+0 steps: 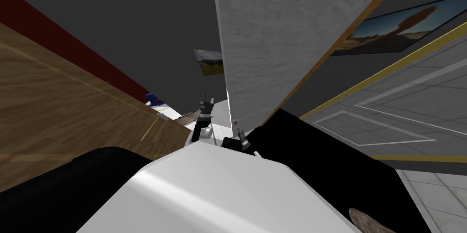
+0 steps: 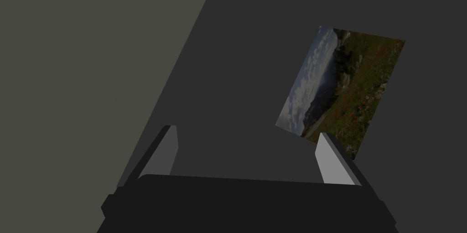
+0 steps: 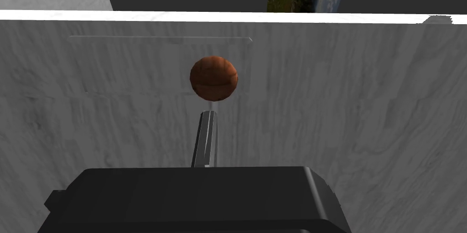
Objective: Push the door open
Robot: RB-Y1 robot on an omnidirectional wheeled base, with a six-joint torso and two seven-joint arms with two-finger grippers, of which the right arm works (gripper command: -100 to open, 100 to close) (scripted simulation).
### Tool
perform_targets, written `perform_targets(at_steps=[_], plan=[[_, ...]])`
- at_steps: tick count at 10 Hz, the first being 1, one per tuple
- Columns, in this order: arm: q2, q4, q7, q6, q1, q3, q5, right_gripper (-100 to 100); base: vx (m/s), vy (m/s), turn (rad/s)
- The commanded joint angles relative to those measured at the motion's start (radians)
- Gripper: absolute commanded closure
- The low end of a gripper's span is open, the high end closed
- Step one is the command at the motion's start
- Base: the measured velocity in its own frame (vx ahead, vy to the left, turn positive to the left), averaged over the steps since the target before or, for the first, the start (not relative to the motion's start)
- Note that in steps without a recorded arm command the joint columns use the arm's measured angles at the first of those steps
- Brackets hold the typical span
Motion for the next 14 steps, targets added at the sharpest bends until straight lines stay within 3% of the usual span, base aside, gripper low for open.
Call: perform_targets(at_steps=[1, 4, 5, 7, 13, 14], plan=[[0.0, 0.0, 0.0, 0.0, 0.0, 0.0, 0.0, 100, -0.026, -0.017, 0.002], [0.0, 0.0, 0.0, 0.0, 0.0, 0.0, 0.0, 100, -0.008, -0.005, 0.0], [0.004, -0.004, 0.01, -0.001, 0.011, -0.021, -0.009, -100, -0.155, 0.018, -0.236], [0.004, -0.006, 0.009, 0.001, 0.01, -0.022, -0.009, -100, -0.161, 0.008, -0.091], [0.038, 0.03, 0.009, 0.019, -0.027, -0.05, -0.011, -100, 0.15, 0.1, 0.031], [0.034, 0.025, 0.009, 0.018, -0.022, -0.047, -0.01, -100, 0.058, 0.044, -0.003]])
